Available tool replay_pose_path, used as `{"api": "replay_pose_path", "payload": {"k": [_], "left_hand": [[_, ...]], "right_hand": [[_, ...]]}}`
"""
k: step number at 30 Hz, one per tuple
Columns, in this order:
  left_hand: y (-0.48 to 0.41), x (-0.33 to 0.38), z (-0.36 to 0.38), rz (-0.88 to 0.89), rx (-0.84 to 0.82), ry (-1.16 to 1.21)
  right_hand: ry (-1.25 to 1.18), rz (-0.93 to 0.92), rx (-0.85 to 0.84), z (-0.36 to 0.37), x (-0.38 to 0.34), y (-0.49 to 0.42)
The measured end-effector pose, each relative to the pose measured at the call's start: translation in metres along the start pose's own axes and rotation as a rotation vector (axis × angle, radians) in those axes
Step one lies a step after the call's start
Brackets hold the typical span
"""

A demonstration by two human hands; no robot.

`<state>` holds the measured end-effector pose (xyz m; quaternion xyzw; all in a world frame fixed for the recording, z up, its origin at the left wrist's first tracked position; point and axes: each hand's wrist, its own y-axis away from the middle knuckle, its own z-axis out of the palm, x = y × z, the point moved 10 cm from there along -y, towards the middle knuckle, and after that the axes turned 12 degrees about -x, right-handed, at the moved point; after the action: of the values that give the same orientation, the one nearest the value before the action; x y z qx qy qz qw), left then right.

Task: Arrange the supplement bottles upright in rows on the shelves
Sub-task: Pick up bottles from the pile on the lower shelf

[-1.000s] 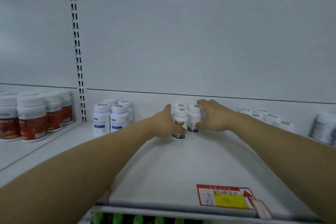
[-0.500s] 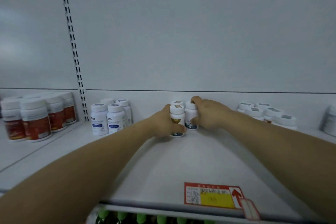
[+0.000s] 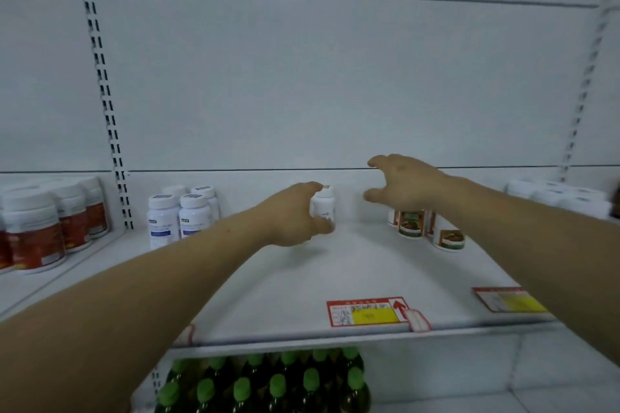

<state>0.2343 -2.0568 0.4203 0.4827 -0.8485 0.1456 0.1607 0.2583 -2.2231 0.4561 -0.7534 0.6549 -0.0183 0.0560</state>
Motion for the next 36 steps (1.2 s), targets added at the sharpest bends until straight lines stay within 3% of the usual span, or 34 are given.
{"api": "replay_pose_path", "payload": {"k": [9,13,22,26,32,36], "left_hand": [[-0.019,0.051,0.062,0.023,-0.123,-0.045],[-0.039,0.057,0.072,-0.019,-0.137,-0.026],[-0.100,0.084,0.090,-0.138,-0.088,0.179],[-0.120,0.101,0.102,-0.090,-0.048,0.318],[-0.125,0.085,0.100,-0.245,0.104,0.276],[-0.120,0.088,0.104,-0.254,0.041,0.239]], "right_hand": [[-0.030,0.171,0.035,0.001,0.081,0.056],[-0.089,0.159,-0.058,0.017,0.108,0.056],[-0.160,-0.029,-0.229,0.041,0.144,0.030],[-0.202,-0.151,-0.227,0.051,0.150,0.017],[-0.255,-0.253,-0.182,0.057,0.152,0.013],[-0.209,-0.284,-0.100,0.049,0.150,0.023]]}}
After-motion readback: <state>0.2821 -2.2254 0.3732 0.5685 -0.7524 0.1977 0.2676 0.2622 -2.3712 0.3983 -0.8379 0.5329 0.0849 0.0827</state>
